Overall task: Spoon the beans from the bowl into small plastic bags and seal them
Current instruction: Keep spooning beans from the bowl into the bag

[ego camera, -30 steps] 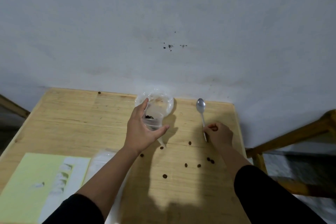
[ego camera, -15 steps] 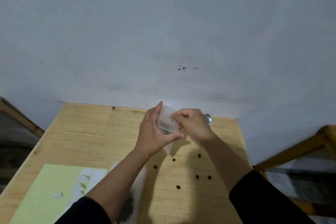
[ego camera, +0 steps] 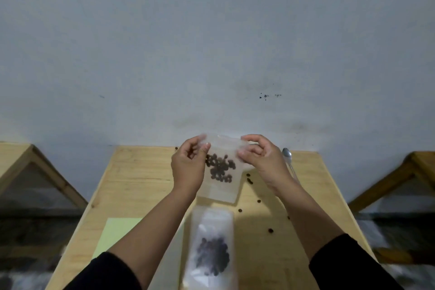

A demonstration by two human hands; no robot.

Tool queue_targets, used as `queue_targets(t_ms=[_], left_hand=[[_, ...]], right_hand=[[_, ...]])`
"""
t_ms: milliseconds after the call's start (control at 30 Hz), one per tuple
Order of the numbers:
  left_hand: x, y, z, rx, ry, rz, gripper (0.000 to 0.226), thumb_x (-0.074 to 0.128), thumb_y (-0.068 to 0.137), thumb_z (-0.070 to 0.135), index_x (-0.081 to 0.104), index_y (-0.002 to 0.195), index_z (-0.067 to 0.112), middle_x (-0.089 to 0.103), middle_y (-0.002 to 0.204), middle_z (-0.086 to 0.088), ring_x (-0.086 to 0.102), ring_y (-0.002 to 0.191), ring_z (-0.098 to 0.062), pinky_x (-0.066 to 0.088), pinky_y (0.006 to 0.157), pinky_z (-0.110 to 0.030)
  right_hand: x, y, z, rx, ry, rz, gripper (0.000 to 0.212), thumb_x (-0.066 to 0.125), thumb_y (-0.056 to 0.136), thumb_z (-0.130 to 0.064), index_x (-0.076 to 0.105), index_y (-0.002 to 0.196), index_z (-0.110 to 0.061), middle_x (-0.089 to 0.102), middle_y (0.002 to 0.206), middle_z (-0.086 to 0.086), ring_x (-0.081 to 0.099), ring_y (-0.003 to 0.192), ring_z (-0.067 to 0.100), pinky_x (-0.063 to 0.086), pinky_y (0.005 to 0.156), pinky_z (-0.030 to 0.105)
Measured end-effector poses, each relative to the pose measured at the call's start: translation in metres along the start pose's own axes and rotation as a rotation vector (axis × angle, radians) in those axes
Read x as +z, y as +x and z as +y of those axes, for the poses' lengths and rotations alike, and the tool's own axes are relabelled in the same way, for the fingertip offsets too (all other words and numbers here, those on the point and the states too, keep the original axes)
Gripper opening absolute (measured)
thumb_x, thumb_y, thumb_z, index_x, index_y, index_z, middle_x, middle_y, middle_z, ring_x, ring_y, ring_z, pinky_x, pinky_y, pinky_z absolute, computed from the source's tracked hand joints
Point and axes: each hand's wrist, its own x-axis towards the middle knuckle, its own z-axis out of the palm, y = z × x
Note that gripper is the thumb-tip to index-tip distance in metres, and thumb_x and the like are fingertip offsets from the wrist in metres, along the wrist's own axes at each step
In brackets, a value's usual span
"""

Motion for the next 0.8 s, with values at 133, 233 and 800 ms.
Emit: queue_targets(t_ms=[133,233,800], left_hand=[[-0.017,-0.010,0.004,0.007,-0.022,-0.049,0.029,0.065,0.087,0.017,0.055,0.108,0.033,0.061,0.079,0.006,0.058,0.070,-0.001,0.047,0.069,-0.012],[-0.032,-0.009,0.006,0.102,0.105,-0.177,0.029,0.062,0.088,0.015,0.054,0.097,0.042,0.062,0.077,0.006,0.057,0.069,-0.009,0.047,0.071,-0.026],[-0.066,-0.019,0.025,0.191,0.222,-0.199,0.012,0.067,0.085,0.019,0.068,0.083,0.031,0.058,0.063,0.003,0.043,0.057,-0.008,0.037,0.055,-0.016]], right_hand=[[0.009,-0.011,-0.002,-0.125,-0.144,0.116,0.022,0.065,0.083,-0.003,0.051,0.086,-0.019,0.066,0.074,0.006,0.063,0.069,0.017,0.051,0.073,0.026],[0.010,-0.015,-0.011,-0.149,-0.228,0.055,0.012,0.065,0.083,-0.003,0.061,0.081,-0.015,0.062,0.074,0.002,0.057,0.065,0.011,0.050,0.067,0.021],[0.046,-0.031,-0.024,-0.090,-0.173,-0.032,0.013,0.073,0.076,-0.006,0.071,0.077,-0.019,0.062,0.074,0.007,0.052,0.062,0.010,0.046,0.067,0.021]])
